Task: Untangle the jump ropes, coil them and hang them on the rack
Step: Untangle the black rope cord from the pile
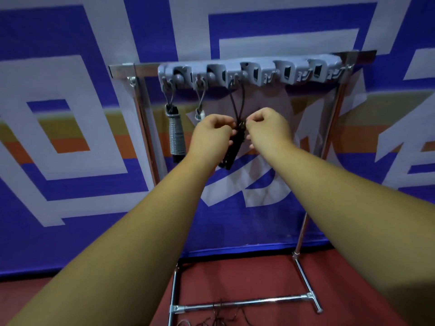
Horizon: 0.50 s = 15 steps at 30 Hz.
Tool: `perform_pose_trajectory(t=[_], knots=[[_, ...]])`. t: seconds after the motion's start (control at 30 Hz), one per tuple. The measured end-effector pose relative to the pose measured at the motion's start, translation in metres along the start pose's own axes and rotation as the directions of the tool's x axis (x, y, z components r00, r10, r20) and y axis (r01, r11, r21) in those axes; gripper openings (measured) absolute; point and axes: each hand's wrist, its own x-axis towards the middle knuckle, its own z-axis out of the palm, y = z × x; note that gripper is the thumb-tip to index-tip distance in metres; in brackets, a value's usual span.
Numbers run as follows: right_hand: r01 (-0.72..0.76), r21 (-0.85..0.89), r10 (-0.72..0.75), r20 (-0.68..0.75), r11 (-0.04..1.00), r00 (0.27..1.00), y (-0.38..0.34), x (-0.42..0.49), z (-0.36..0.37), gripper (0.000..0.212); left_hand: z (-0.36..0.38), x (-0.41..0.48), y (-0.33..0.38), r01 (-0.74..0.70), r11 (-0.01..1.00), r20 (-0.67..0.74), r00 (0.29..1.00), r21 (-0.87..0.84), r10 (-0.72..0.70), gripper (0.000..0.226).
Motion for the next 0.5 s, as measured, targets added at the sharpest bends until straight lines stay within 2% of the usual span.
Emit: perform_pose_trajectory(t=[0.1, 0.23, 0.37, 0.5], knots=[[-0.066, -0.039, 0.068, 0.068, 0.997, 0.995, 0.037, -0.021, 0.008, 0.017, -0.001, -0.012, -0.033, 0.015, 1.000, 0.002, 1.000, 0.000, -0.015, 0.031], [-0.241, -0.066, 0.249, 0.207, 0.968, 0.946, 0.110, -0.055, 0.031, 0.020, 0.001, -0.032, -0.104, 0.141, 0.990, 0.028, 0.990, 0.013, -0.141, 0.030], [-0.407, -0.129, 0.424, 0.385, 0.904, 0.820, 0.188, -0.102, 0.063, 0.014, 0.004, -0.058, -0.193, 0.322, 0.944, 0.023, 0.946, 0.071, -0.324, 0.025], [-0.525, -0.253, 0.576, 0.484, 0.813, 0.659, 0.258, -0.149, 0.095, 0.010, 0.001, -0.090, -0.286, 0.505, 0.851, 0.041, 0.856, 0.145, -0.515, 0.019]])
